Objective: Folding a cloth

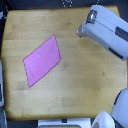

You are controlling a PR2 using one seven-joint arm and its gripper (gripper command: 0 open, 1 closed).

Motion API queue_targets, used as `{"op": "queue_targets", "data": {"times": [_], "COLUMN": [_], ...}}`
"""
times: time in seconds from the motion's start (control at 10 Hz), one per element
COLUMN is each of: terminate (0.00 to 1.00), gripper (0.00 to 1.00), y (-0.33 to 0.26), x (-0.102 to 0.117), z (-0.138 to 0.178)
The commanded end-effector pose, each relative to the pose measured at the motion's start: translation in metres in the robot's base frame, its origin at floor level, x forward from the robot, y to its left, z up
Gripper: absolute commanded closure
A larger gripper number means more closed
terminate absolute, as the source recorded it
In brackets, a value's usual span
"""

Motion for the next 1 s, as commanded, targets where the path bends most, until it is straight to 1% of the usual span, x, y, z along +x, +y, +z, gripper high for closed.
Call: {"op": "queue_targets", "data": {"times": [0.0,0.3,0.4,0.6,0.7,0.9], "terminate": [0.0,0.0,0.0,0.0,0.0,0.0], "gripper": [0.0,0.0,0.0,0.0,0.0,0.0], "y": [0.113,0.162,0.169,0.192,0.197,0.218], "x": [-0.012,-0.021,-0.021,-0.014,-0.015,-0.009], "z": [-0.027,-0.034,-0.036,-0.05,-0.057,-0.08]}}
